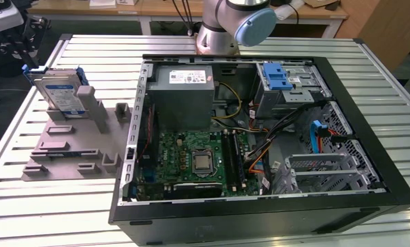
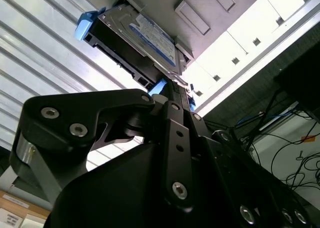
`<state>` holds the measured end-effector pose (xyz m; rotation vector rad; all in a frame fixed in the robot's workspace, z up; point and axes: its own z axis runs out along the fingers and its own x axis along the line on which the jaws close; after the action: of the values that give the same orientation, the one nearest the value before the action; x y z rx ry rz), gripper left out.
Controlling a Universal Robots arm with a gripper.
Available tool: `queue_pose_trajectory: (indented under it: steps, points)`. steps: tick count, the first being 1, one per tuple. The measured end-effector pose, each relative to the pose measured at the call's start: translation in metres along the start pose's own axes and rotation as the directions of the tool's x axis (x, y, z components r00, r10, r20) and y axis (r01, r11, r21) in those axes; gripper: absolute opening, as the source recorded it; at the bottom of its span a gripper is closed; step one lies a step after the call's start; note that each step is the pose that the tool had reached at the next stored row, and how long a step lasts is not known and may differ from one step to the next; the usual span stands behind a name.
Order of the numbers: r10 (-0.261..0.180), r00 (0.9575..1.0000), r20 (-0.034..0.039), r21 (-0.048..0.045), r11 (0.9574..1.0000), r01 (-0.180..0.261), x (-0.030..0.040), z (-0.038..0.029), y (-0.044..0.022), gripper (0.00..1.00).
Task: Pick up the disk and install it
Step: 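Pick up the disk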
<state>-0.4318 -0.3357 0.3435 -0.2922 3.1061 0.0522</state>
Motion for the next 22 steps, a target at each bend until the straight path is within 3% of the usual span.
queue_pose_trajectory:
  steps: [2, 5, 10, 14, 22]
  points:
    - [-0.007, 1.0000, -0.0002, -0.0002, 1.0000, 0.007, 0.0000, 0.0001, 0.0000, 0.11]
    - [-0.054, 0.9986, -0.0018, -0.0014, 0.9986, 0.054, 0.0000, 0.0003, 0.0000, 0.11]
    - [-0.145, 0.9895, -0.0044, -0.0039, 0.9895, 0.145, 0.0000, 0.0009, 0.0000, 0.11]
    - [-0.215, 0.9765, -0.0062, -0.0060, 0.9765, 0.215, 0.0000, 0.0012, 0.0000, 0.11]
    - [-0.330, 0.9439, -0.0090, -0.0099, 0.9439, 0.330, 0.0001, 0.0018, -0.0001, 0.11]
